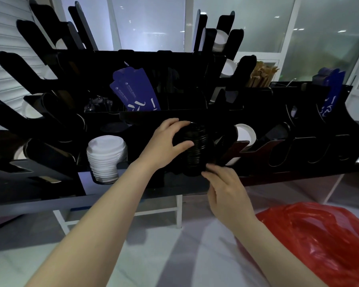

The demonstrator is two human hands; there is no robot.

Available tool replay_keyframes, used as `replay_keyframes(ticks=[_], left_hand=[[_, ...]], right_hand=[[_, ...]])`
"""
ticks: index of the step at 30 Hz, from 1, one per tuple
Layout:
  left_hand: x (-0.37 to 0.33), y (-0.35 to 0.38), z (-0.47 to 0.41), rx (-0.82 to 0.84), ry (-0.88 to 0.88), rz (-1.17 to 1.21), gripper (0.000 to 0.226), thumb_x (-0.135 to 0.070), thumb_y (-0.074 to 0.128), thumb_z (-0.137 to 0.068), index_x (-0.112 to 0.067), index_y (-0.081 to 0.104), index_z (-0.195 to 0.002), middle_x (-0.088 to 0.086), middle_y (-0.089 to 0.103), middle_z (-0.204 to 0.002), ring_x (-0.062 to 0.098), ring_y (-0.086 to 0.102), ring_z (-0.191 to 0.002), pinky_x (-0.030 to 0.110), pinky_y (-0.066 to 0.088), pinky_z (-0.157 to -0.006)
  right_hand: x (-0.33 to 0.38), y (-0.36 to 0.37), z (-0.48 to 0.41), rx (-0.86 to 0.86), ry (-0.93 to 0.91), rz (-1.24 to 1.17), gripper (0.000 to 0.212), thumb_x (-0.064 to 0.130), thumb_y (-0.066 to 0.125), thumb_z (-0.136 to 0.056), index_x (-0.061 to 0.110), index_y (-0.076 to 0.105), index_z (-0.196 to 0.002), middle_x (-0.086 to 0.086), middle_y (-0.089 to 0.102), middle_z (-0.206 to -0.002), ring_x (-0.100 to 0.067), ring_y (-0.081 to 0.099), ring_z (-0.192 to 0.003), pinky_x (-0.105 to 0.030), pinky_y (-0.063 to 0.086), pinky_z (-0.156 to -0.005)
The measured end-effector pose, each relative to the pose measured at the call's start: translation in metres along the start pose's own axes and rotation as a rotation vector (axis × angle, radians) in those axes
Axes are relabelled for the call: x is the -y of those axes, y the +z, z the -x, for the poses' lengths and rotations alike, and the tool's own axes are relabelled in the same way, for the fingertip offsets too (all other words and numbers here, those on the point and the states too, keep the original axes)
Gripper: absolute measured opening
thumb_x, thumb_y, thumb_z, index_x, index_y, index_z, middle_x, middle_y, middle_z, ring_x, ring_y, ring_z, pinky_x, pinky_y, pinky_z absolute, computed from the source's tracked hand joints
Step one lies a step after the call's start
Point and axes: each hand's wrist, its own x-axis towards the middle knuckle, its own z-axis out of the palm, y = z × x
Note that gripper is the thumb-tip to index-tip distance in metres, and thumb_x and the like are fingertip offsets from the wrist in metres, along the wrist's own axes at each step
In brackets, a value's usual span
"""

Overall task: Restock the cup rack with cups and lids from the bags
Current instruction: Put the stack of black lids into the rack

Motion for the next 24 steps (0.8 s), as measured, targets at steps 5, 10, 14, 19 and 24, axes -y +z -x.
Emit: replay_keyframes(ticks=[5,10,14,19,24], left_hand=[[0.0,0.0,0.001,0.016,0.014,-0.023,0.059,-0.041,0.067,-0.083,-0.032,0.045,-0.137,-0.009,0.034,-0.143,0.009,0.034,-0.13,0.026,0.032,-0.104],[0.0,-0.001,0.002,0.024,0.039,-0.002,0.064,-0.041,0.071,-0.079,-0.037,0.044,-0.136,-0.009,0.03,-0.147,0.008,0.03,-0.133,0.031,0.031,-0.107],[0.0,-0.003,0.002,0.077,0.061,-0.002,0.066,-0.04,0.073,-0.077,-0.041,0.044,-0.136,-0.01,0.025,-0.15,0.014,0.026,-0.137,0.041,0.033,-0.11],[0.003,0.0,0.002,0.0,0.069,-0.069,0.068,-0.031,0.074,-0.078,-0.036,0.042,-0.138,-0.006,0.023,-0.151,0.017,0.024,-0.138,0.038,0.028,-0.111],[0.003,0.002,0.002,0.001,0.114,-0.109,0.061,-0.026,0.073,-0.081,-0.03,0.047,-0.136,-0.004,0.038,-0.142,0.015,0.035,-0.131,0.039,0.034,-0.11]], right_hand=[[0.006,0.005,0.006,0.333,0.085,0.065,0.056,0.009,0.062,-0.083,0.01,0.049,-0.137,-0.003,0.049,-0.14,-0.025,0.054,-0.109,-0.036,0.052,-0.088],[0.017,0.014,-0.007,0.411,0.124,0.102,0.057,0.019,0.053,-0.086,0.017,0.039,-0.141,-0.001,0.035,-0.14,-0.024,0.042,-0.116,-0.035,0.046,-0.087],[0.022,0.021,-0.017,0.373,0.154,0.141,0.049,0.022,0.055,-0.085,0.02,0.045,-0.133,-0.002,0.042,-0.129,-0.024,0.043,-0.111,-0.034,0.046,-0.083],[0.017,0.019,-0.018,0.278,0.172,0.043,0.041,0.022,0.056,-0.086,0.016,0.054,-0.127,-0.003,0.049,-0.125,-0.023,0.046,-0.107,-0.033,0.048,-0.078],[0.015,0.006,-0.022,0.149,0.166,-0.056,0.037,0.012,0.059,-0.085,0.011,0.06,-0.121,-0.005,0.054,-0.125,-0.024,0.051,-0.103,-0.036,0.051,-0.081]])
